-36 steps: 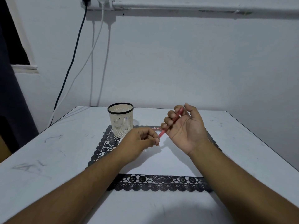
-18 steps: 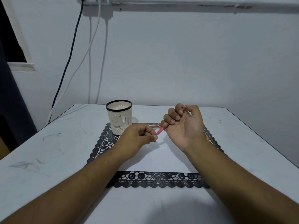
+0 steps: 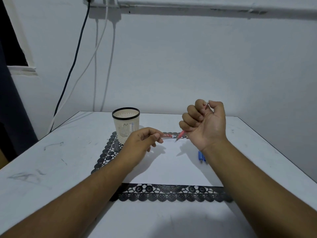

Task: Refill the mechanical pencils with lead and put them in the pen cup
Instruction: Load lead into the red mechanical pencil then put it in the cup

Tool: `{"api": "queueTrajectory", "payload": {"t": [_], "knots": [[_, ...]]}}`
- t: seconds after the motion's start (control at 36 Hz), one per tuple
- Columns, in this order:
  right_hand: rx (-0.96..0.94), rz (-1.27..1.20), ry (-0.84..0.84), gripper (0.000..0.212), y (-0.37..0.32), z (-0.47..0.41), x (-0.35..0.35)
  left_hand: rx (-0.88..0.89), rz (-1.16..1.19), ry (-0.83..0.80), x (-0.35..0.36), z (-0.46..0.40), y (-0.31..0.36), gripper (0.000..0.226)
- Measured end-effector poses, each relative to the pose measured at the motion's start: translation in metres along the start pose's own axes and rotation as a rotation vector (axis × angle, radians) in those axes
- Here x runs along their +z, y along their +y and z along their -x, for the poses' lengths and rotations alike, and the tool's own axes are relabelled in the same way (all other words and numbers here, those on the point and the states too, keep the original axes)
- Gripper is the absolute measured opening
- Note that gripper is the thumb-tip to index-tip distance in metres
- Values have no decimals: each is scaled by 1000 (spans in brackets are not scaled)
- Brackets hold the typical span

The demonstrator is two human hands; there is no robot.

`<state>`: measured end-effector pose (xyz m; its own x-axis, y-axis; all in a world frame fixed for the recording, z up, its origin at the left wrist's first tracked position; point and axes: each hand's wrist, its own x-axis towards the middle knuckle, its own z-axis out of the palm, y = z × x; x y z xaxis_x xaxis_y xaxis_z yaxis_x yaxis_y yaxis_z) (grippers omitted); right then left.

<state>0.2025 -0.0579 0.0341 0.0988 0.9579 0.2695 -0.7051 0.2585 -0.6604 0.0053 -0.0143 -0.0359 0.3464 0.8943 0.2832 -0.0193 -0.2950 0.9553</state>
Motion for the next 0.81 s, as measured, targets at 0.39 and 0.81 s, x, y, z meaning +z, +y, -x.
{"api": "queueTrajectory", "payload": {"t": [0.39, 0.81], "knots": [[-32, -142, -96, 22, -19, -34, 45, 18, 86, -2, 5, 3, 11, 24], [62, -145, -127, 25, 1, -39, 31, 40, 195, 1, 13, 9, 22, 27]]}}
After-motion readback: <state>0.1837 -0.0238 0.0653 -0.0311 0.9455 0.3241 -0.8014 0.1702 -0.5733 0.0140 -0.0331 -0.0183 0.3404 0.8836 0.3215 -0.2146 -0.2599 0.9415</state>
